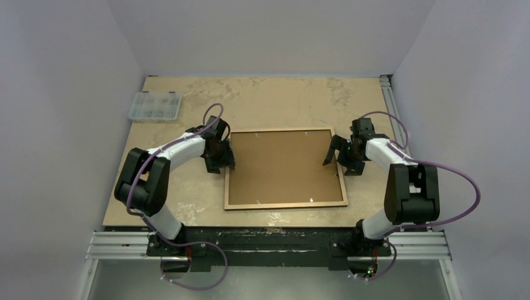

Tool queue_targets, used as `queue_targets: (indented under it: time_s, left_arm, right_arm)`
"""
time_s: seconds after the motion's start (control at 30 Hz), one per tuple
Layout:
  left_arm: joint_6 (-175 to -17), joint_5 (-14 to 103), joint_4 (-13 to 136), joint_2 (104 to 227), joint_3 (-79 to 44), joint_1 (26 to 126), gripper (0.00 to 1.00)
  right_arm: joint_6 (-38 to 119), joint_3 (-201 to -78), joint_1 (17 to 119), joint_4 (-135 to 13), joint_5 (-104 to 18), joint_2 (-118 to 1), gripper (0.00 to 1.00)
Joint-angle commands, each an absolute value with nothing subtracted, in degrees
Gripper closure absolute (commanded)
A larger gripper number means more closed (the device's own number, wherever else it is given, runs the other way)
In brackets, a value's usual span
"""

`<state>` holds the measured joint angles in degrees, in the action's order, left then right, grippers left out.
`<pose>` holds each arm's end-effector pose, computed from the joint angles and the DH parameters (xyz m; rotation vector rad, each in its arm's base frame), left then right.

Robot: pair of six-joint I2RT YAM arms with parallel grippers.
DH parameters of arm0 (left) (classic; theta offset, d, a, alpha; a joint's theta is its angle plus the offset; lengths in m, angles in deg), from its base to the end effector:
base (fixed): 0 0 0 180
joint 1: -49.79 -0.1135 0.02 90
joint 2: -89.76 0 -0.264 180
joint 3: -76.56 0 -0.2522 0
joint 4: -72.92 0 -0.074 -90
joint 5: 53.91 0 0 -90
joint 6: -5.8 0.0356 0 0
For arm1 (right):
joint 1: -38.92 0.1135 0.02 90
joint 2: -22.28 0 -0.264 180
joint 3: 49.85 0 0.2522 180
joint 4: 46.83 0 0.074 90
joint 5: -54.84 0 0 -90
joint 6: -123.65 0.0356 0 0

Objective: Put the photo into the frame

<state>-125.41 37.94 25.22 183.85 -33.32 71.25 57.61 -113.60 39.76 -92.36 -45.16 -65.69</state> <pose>0.2823 -0.1122 0.1703 -0.4851 2.8305 -0.2805 0.2783 0.0103 0.1716 0.5207 2.7651 0.3483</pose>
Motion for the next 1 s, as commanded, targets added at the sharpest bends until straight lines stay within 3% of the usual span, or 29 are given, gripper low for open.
queue_targets:
  time_s: [0.0, 0.07, 0.3, 0.4, 0.77, 0.97]
  left_arm:
    - [-124.35, 34.57, 26.05, 186.57, -29.48, 71.22, 0.46]
    - [-124.11, 32.28, 24.16, 187.72, -27.90, 71.22, 0.50]
    - [-123.33, 28.79, 23.62, 191.52, -25.67, 71.32, 0.80]
    - [-123.25, 28.93, 24.12, 192.61, -25.60, 71.45, 0.84]
    - [-123.75, 33.24, 24.42, 181.64, -31.02, 71.66, 0.32]
    - [-122.37, 29.89, 18.43, 170.66, -31.37, 71.67, 0.22]
  right_arm:
    - [56.90, -112.14, 39.88, -90.95, -46.87, -65.98, 0.02]
    - [56.62, -112.12, 39.89, -91.00, -47.07, -66.05, 0.02]
    - [56.36, -112.10, 39.89, -90.85, -47.63, -66.23, 0.02]
    - [56.25, -111.73, 39.87, -90.66, -47.81, -66.21, 0.02]
    - [56.94, -111.20, 42.98, -90.72, -49.62, -65.60, 0.04]
    - [60.47, -112.06, 52.87, -90.03, -47.46, -66.46, 0.06]
